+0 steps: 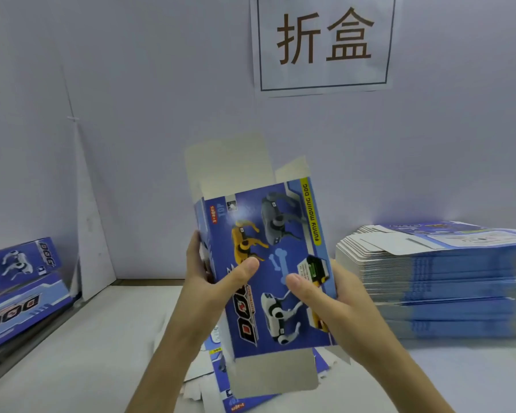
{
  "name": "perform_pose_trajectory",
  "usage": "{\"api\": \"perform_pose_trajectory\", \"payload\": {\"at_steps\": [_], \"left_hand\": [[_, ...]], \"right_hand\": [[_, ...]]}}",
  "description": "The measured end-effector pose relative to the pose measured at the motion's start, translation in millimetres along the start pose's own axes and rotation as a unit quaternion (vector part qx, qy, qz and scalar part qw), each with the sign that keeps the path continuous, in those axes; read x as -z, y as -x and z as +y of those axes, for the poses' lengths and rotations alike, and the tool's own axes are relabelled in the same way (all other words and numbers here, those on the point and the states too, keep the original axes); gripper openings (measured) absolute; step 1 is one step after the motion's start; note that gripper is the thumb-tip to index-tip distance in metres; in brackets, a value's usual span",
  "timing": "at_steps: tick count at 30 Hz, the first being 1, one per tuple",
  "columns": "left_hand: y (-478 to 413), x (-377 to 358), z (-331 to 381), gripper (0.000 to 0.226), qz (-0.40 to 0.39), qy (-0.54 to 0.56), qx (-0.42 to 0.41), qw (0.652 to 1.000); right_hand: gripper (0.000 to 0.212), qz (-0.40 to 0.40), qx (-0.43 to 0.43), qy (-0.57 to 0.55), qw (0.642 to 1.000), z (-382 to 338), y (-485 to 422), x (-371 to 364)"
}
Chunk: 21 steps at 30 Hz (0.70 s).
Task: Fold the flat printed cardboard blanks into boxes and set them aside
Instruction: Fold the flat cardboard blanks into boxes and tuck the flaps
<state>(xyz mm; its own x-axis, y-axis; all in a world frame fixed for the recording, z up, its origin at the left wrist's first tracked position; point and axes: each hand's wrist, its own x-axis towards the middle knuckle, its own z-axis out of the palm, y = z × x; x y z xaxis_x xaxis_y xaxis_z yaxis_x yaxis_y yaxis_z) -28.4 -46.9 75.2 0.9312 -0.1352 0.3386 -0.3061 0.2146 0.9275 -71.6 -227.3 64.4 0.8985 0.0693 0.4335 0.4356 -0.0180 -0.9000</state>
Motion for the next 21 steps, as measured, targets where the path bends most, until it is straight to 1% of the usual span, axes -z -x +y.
{"api": "perform_pose_trajectory", "payload": {"at_steps": [1, 3, 4, 6, 8, 10, 13, 16, 19, 21], "left_hand": [[1, 3, 1, 0.078, -0.019, 0.009, 0.017, 1.000], [2, 10, 2, 0.059, -0.052, 0.037, 0.053, 0.997], [2, 13, 2, 0.055, -0.067, 0.046, 0.067, 0.994], [3, 20, 2, 0.057, -0.105, 0.032, 0.072, 0.991], [3, 23, 3, 0.070, -0.144, -0.006, 0.064, 0.988], [3, 23, 2, 0.086, -0.164, -0.027, 0.067, 0.984], [2, 20, 1, 0.090, -0.178, -0.035, 0.071, 0.981], [2, 19, 0, 0.100, -0.189, -0.041, 0.077, 0.978], [3, 20, 0, 0.102, -0.204, -0.055, 0.085, 0.974], [4, 19, -1, 0.106, -0.209, -0.070, 0.090, 0.971]], "right_hand": [[0.034, -0.007, 0.002, 0.003, 1.000, 1, 0, 1], [0.062, 0.003, 0.016, 0.012, 1.000, 2, -1, 5], [0.073, 0.024, 0.029, 0.031, 0.999, 2, -2, 8], [0.082, 0.053, 0.066, 0.094, 0.992, 0, -2, 13], [0.084, 0.062, 0.099, 0.137, 0.984, -1, -1, 17], [0.084, 0.064, 0.119, 0.133, 0.982, -3, 0, 20], [0.090, 0.053, 0.136, 0.134, 0.980, -6, 3, 21], [0.097, 0.059, 0.140, 0.169, 0.974, -8, 5, 21], [0.091, 0.075, 0.153, 0.188, 0.967, -9, 6, 24], [0.078, 0.072, 0.166, 0.191, 0.965, -8, 7, 25]]}}
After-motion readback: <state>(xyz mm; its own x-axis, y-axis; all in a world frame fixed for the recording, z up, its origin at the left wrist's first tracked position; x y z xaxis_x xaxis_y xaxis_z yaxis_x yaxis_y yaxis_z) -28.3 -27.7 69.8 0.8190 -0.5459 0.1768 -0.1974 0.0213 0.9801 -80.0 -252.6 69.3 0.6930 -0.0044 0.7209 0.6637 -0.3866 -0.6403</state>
